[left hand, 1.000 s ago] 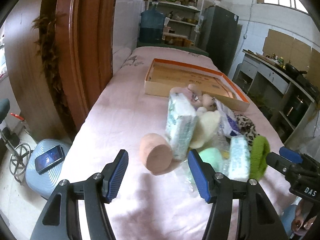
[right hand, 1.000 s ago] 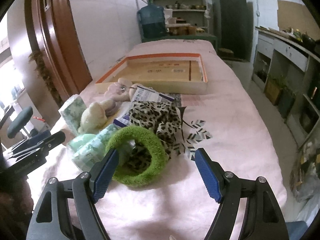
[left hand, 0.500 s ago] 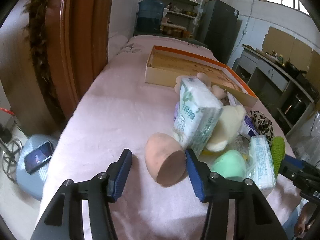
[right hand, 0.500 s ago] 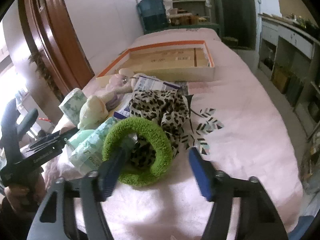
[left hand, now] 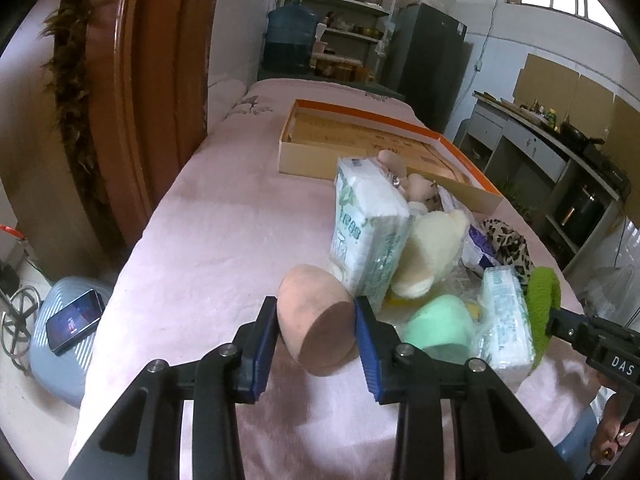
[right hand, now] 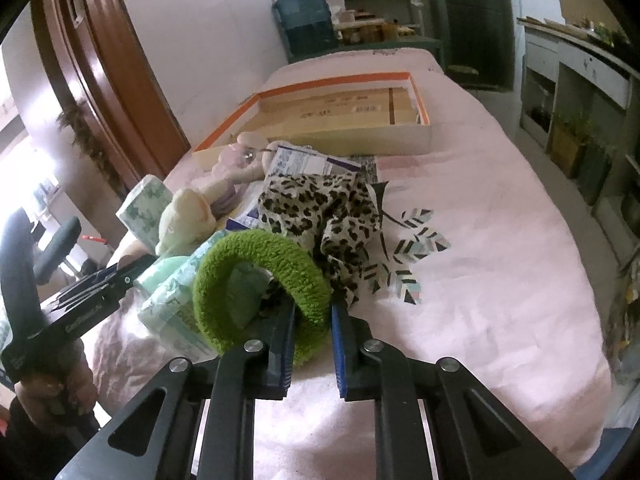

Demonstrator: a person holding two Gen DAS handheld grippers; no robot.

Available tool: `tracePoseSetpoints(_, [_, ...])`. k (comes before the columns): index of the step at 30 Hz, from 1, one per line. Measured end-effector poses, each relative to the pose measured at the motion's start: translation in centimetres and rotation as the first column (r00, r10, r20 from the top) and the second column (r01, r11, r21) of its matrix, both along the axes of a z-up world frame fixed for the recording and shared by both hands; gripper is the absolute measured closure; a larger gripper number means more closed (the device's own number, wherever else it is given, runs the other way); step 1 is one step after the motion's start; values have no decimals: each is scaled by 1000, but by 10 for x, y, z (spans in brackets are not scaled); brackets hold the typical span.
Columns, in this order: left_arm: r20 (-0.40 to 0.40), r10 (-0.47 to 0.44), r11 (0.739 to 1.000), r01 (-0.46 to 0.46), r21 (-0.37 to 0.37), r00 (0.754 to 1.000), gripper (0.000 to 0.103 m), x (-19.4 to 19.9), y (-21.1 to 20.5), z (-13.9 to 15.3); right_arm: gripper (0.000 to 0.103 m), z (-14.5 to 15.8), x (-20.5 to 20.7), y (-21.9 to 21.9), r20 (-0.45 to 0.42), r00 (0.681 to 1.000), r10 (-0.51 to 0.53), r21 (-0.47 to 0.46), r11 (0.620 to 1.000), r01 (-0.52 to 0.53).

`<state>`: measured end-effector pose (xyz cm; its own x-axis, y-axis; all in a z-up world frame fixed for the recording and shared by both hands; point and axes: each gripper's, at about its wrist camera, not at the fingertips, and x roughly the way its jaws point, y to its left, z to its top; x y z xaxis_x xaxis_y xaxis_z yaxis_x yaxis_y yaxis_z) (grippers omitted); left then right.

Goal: Organize soft objects
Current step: 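Grasp the peach sponge with left tool while right tool grasps green fuzzy ring, then carry the peach sponge and green ring with both tools into the box lid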

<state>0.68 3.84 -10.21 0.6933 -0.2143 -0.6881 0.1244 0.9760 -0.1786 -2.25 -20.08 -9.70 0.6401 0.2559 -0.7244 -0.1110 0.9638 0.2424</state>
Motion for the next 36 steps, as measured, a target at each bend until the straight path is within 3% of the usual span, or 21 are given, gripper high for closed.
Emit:
tracePoseSetpoints(11, [86,0,1000,2,-22,996,65,-15,7,36,87,35,-9,-9,111,994,-2,-3,1000,2])
tracePoseSetpoints(16, [126,-23,1000,22,7,992,65,-9,1,59,87,53,-3,-11,157,988,17,-24,1000,-13])
tracePoseSetpoints(31, [203,-12,999,3,45,979,65,69,-24,131,87,115,63,-32,242,969,56,-31,998,-50])
tracePoseSetpoints(36, [169,-35,999,31,28,985,65,109,-33,141,87,134,102,-38,237,969,68,-20,998,-65])
